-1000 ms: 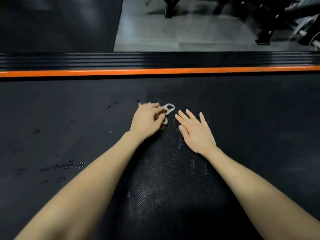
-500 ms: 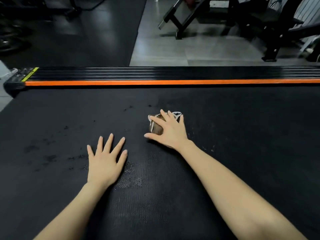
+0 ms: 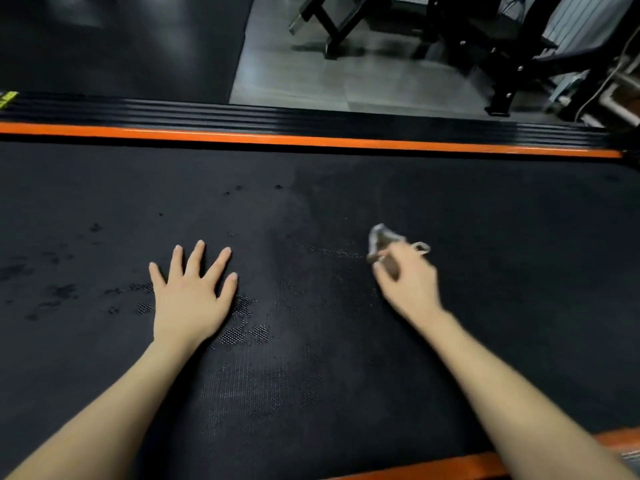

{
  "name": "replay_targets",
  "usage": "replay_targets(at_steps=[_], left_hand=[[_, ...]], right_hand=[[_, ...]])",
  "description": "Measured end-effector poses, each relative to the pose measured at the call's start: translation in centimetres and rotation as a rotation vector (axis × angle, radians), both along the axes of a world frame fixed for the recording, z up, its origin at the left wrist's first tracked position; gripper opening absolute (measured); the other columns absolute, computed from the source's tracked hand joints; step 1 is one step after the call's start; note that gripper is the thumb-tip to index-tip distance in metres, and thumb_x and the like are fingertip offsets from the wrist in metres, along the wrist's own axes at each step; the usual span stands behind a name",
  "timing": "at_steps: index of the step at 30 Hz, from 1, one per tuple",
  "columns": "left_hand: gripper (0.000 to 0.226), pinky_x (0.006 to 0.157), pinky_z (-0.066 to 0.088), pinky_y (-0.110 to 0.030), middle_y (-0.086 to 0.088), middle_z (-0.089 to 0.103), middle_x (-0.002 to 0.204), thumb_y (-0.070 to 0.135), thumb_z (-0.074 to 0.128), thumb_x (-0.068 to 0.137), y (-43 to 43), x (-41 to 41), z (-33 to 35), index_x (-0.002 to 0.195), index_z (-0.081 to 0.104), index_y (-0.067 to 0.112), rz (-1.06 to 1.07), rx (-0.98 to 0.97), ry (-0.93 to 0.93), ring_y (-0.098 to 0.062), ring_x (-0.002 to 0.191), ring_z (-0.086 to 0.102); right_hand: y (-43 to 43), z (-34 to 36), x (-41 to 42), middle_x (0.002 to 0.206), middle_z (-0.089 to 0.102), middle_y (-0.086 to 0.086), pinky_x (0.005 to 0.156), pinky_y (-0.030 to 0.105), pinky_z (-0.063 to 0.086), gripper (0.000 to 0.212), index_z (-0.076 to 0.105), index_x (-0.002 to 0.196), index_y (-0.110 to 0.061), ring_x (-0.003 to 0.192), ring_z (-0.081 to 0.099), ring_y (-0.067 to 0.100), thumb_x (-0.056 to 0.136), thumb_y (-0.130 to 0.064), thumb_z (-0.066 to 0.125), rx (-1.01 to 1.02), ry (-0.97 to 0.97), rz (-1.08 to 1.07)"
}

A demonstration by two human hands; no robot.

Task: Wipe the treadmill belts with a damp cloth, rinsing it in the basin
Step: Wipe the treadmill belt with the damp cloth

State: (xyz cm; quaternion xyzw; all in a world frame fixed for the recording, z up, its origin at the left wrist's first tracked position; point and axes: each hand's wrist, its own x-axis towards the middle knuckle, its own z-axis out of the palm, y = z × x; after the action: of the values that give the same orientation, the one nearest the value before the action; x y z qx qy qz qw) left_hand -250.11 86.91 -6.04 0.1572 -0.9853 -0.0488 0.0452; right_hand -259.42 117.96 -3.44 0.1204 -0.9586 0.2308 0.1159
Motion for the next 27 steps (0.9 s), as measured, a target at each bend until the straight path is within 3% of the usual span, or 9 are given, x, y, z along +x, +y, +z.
replay_targets(at_steps=[4, 7, 9, 13, 17, 20, 23, 25, 27], left_hand=[[0.066, 0.113, 0.002, -0.057, -0.006, 0.023, 0.156, 0.061, 0.008, 0.088, 0.0, 0.3, 0.1, 0.146, 0.029, 0.039, 0.001, 0.023, 0.016, -0.032, 0.145, 0.011], [0.066, 0.113, 0.003, -0.056, -0.005, 0.023, 0.157, 0.061, 0.006, 0.088, 0.1, 0.2, 0.1, 0.146, 0.028, 0.040, 0.001, 0.016, 0.008, -0.032, 0.145, 0.010], [0.066, 0.113, 0.003, -0.056, -0.005, 0.023, 0.157, 0.061, 0.006, 0.088, 0.1, 0.1, 0.1, 0.146, 0.028, 0.040, 0.006, 0.014, 0.011, -0.032, 0.145, 0.010], [0.067, 0.113, 0.003, -0.056, -0.004, 0.023, 0.157, 0.062, 0.005, 0.087, -0.1, 0.2, -0.1, 0.146, 0.029, 0.040, 0.001, 0.015, 0.026, -0.031, 0.145, 0.011], [0.067, 0.113, 0.004, -0.056, -0.005, 0.025, 0.156, 0.062, 0.007, 0.087, -0.2, 0.2, -0.3, 0.145, 0.031, 0.039, -0.004, 0.020, 0.032, -0.032, 0.145, 0.013], [0.065, 0.113, 0.004, -0.055, -0.004, 0.025, 0.156, 0.061, 0.008, 0.088, -0.2, 0.2, -0.3, 0.145, 0.031, 0.040, 0.009, 0.016, 0.034, -0.031, 0.145, 0.013], [0.064, 0.113, 0.004, -0.055, -0.004, 0.026, 0.156, 0.061, 0.010, 0.088, -0.1, 0.0, -0.4, 0.144, 0.032, 0.041, 0.017, 0.010, 0.030, -0.031, 0.145, 0.014], [0.062, 0.112, 0.005, -0.056, -0.005, 0.028, 0.155, 0.060, 0.012, 0.089, 0.0, 0.0, -0.4, 0.144, 0.035, 0.040, 0.014, 0.009, 0.030, -0.032, 0.144, 0.016], [0.063, 0.113, 0.007, -0.056, -0.005, 0.029, 0.154, 0.060, 0.012, 0.089, -0.1, 0.1, -0.4, 0.144, 0.035, 0.039, 0.015, 0.008, 0.027, -0.032, 0.144, 0.017]], right_hand=[[-3.0, 0.1, 8.5, 0.107, 0.064, 0.004, 0.096, 0.040, 0.045, 0.032, 0.068, 0.093, -0.016, 0.105, 0.060, 0.026, 0.083, -0.042, 0.053, 0.120, 0.080, 0.417], [-2.1, 1.9, 6.6, 0.129, 0.059, 0.005, 0.104, 0.060, 0.031, 0.051, 0.068, 0.107, -0.027, 0.123, 0.051, 0.030, 0.079, -0.065, 0.046, 0.476, 0.155, 0.425], [-3.1, 2.5, 4.7, 0.144, 0.043, 0.010, 0.107, 0.065, 0.021, 0.061, 0.062, 0.120, -0.032, 0.135, 0.036, 0.036, 0.076, -0.071, 0.043, 0.542, 0.062, 0.495], [-4.2, 0.5, 5.3, 0.146, 0.041, 0.007, 0.113, 0.053, 0.019, 0.047, 0.062, 0.121, -0.031, 0.137, 0.033, 0.030, 0.082, -0.055, 0.050, 0.256, -0.148, 0.651], [-0.7, -0.4, 2.9, 0.133, 0.055, 0.008, 0.107, 0.055, 0.027, 0.030, 0.069, 0.108, -0.025, 0.126, 0.049, 0.032, 0.086, -0.037, 0.053, 0.153, 0.003, 0.636], [0.1, -0.4, -3.0, 0.130, 0.056, 0.013, 0.104, 0.065, 0.026, 0.024, 0.070, 0.108, -0.020, 0.125, 0.045, 0.040, 0.086, -0.025, 0.060, 0.100, 0.010, 0.236], [-2.5, -0.4, -6.3, 0.132, 0.053, 0.015, 0.106, 0.058, 0.023, 0.029, 0.067, 0.113, -0.017, 0.127, 0.043, 0.035, 0.090, -0.030, 0.055, 0.036, -0.066, -0.182], [-6.2, -0.7, -4.5, 0.120, 0.060, 0.017, 0.098, 0.055, 0.033, 0.036, 0.070, 0.106, -0.013, 0.115, 0.054, 0.035, 0.088, -0.035, 0.047, 0.000, 0.015, -0.080], [-9.2, -0.9, -0.5, 0.119, 0.060, 0.017, 0.098, 0.055, 0.035, 0.041, 0.069, 0.107, -0.014, 0.113, 0.055, 0.036, 0.086, -0.041, 0.045, 0.007, 0.037, 0.201]])
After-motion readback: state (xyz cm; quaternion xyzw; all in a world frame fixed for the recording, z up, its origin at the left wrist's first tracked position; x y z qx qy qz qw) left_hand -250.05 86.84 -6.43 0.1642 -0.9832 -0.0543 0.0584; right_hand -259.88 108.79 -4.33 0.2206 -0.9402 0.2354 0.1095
